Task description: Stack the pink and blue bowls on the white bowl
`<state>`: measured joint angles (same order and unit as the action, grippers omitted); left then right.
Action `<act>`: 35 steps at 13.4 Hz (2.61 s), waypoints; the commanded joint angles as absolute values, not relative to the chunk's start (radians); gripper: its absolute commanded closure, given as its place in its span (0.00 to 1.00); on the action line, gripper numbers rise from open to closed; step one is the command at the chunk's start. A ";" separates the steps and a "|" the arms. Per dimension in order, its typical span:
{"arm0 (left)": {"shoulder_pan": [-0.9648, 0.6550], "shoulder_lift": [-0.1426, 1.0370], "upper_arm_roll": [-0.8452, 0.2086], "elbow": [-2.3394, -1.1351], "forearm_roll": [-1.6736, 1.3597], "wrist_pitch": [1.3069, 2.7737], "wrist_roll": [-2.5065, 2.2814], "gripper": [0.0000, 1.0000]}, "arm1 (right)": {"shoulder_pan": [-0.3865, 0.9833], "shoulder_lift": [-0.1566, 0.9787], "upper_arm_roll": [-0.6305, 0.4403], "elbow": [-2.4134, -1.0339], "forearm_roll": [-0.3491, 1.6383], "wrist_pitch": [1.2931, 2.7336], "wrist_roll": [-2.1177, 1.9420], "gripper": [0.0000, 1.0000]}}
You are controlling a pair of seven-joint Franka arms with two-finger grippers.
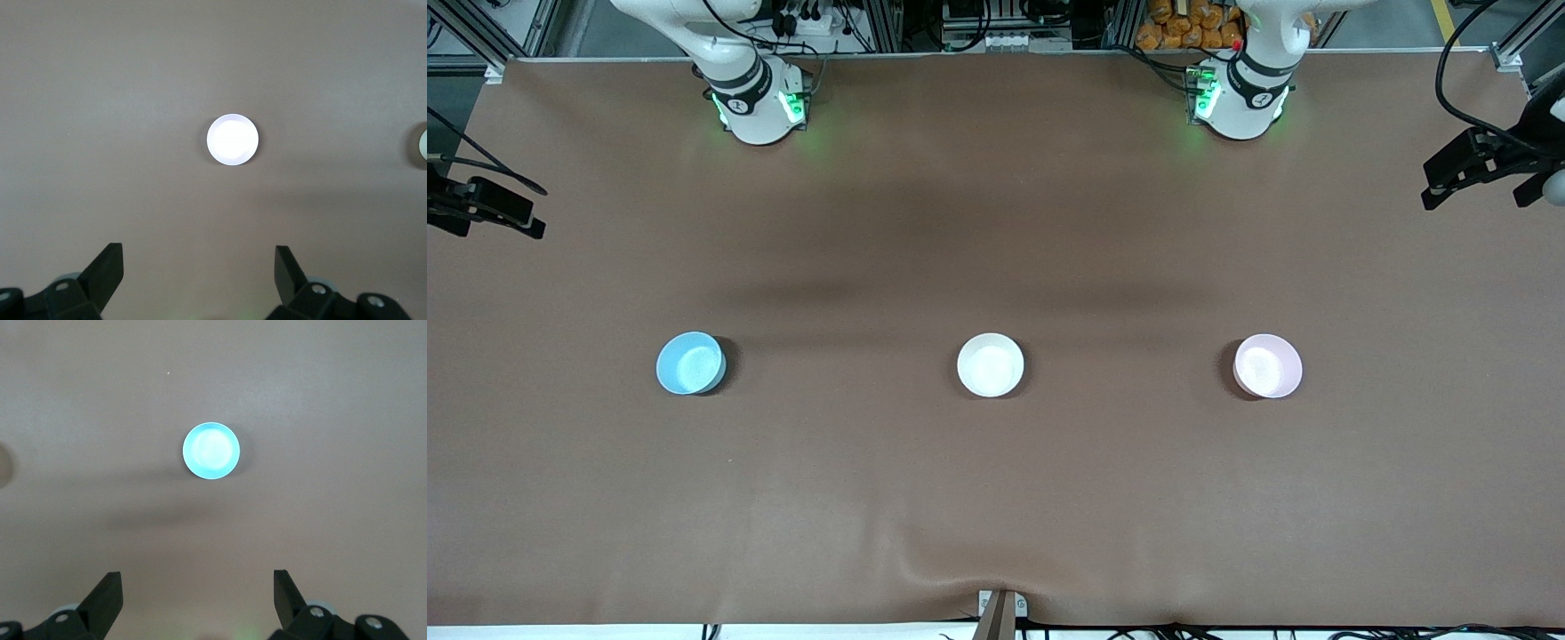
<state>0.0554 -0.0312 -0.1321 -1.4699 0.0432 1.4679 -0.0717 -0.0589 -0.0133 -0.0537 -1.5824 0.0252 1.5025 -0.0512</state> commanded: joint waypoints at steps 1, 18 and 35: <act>0.064 -0.025 -0.132 -1.471 0.026 1.454 -0.057 0.00 | -0.066 -0.009 -0.044 -1.580 0.017 1.502 -0.046 0.00; 0.172 0.279 -0.132 -1.914 0.034 2.209 0.006 0.00 | -0.063 0.238 -0.044 -1.713 0.020 1.776 -0.055 0.00; 0.156 0.512 -0.141 -1.934 0.034 2.359 0.005 0.60 | -0.140 0.462 -0.043 -1.927 0.023 2.273 -0.186 0.00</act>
